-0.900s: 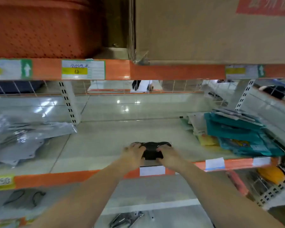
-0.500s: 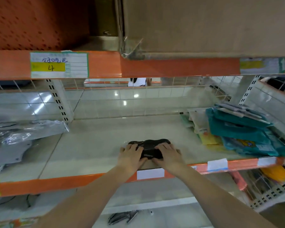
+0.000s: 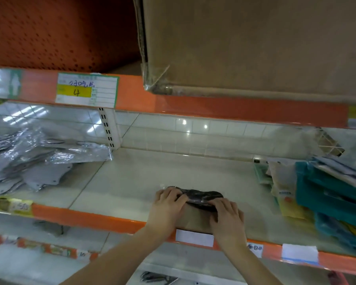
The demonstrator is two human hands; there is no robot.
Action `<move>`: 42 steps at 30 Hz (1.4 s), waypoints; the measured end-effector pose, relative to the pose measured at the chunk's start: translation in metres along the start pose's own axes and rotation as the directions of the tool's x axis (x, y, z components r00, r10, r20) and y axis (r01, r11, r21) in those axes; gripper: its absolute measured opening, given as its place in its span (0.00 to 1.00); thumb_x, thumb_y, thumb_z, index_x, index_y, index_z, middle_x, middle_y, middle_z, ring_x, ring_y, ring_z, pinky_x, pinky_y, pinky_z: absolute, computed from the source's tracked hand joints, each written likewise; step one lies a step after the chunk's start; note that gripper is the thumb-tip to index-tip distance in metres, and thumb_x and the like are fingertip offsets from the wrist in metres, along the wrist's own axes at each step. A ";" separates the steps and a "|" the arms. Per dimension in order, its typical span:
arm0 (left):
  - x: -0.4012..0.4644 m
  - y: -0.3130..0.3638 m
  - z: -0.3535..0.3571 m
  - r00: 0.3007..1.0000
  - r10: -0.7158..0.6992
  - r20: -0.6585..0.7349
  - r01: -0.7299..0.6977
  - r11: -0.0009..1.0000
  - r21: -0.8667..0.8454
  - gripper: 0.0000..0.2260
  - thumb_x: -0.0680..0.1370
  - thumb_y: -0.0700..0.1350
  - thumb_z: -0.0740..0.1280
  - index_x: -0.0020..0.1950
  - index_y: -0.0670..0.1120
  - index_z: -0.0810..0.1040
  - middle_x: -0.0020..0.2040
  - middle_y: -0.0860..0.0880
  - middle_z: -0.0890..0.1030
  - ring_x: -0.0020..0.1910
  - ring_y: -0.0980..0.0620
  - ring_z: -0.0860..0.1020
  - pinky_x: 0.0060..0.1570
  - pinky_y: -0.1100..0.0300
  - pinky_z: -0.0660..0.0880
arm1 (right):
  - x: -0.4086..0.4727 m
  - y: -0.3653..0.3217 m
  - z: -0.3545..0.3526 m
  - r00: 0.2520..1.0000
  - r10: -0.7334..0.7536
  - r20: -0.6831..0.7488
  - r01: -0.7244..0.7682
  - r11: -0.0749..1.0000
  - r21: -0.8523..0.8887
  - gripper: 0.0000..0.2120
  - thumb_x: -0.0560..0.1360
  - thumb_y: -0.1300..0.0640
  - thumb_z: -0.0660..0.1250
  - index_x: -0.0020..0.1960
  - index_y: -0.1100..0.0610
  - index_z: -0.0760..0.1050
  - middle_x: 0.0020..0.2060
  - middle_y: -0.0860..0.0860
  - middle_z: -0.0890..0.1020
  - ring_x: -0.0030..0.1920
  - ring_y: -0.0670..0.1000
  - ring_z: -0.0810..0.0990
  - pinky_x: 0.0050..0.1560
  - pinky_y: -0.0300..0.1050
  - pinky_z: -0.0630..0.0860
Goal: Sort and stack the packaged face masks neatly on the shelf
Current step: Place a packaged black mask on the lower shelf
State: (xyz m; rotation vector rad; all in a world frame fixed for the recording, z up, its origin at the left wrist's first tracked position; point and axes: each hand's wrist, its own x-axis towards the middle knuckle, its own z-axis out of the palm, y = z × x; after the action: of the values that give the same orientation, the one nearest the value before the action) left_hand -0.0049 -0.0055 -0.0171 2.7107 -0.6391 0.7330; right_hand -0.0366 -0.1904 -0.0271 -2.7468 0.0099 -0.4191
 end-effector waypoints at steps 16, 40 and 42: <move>0.018 -0.008 -0.053 0.303 -0.804 0.511 0.600 -0.256 -0.758 0.22 0.77 0.32 0.64 0.69 0.33 0.62 0.50 0.37 0.75 0.41 0.45 0.78 0.36 0.61 0.80 | 0.043 -0.021 -0.008 0.829 -0.471 -0.301 0.528 0.837 0.142 0.10 0.73 0.58 0.59 0.51 0.51 0.76 0.46 0.49 0.75 0.45 0.51 0.72 0.43 0.42 0.62; -0.035 -0.053 -0.104 0.170 -0.954 0.248 0.216 -0.209 -0.954 0.13 0.78 0.28 0.60 0.58 0.42 0.71 0.51 0.39 0.79 0.41 0.49 0.82 0.39 0.61 0.80 | 0.049 -0.124 0.051 0.744 -0.667 0.030 0.642 0.728 0.241 0.32 0.60 0.69 0.73 0.64 0.61 0.74 0.60 0.56 0.79 0.57 0.57 0.80 0.57 0.52 0.77; -0.038 -0.062 -0.109 0.187 -0.956 0.225 0.292 -0.164 -0.942 0.14 0.78 0.29 0.60 0.61 0.42 0.69 0.54 0.39 0.78 0.44 0.50 0.81 0.41 0.62 0.80 | 0.055 -0.133 0.055 0.750 -0.661 0.017 0.644 0.736 0.208 0.34 0.56 0.73 0.74 0.62 0.61 0.76 0.57 0.56 0.81 0.54 0.56 0.82 0.53 0.50 0.78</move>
State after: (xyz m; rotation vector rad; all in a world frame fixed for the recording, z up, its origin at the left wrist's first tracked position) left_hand -0.0501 0.1000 0.0460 1.0823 0.6531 0.5408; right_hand 0.0258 -0.0503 -0.0139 -2.4924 -1.0011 -0.4393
